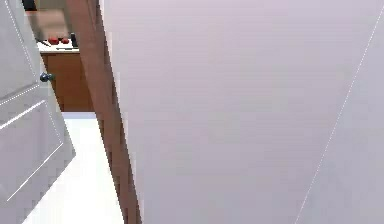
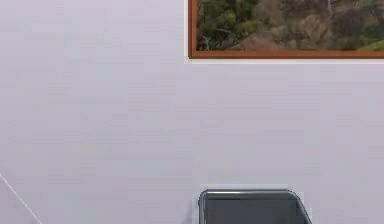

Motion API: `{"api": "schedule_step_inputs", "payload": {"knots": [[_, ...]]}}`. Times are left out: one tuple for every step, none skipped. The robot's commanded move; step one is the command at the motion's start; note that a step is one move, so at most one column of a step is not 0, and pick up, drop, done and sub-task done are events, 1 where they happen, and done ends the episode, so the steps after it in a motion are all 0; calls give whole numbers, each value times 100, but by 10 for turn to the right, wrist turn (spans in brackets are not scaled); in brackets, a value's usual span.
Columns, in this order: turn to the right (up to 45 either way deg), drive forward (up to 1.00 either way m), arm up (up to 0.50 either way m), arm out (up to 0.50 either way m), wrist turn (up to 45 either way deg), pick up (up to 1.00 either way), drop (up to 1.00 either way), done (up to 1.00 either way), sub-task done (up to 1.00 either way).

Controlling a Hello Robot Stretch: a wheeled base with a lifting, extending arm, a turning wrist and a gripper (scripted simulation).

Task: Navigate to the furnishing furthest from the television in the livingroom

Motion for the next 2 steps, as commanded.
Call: {"api": "schedule_step_inputs", "payload": {"knots": [[-450, 0, 0, 0, 0, 0, 0, 0, 0], [-450, 0, 0, 0, 0, 0, 0, 0, 0]]}}
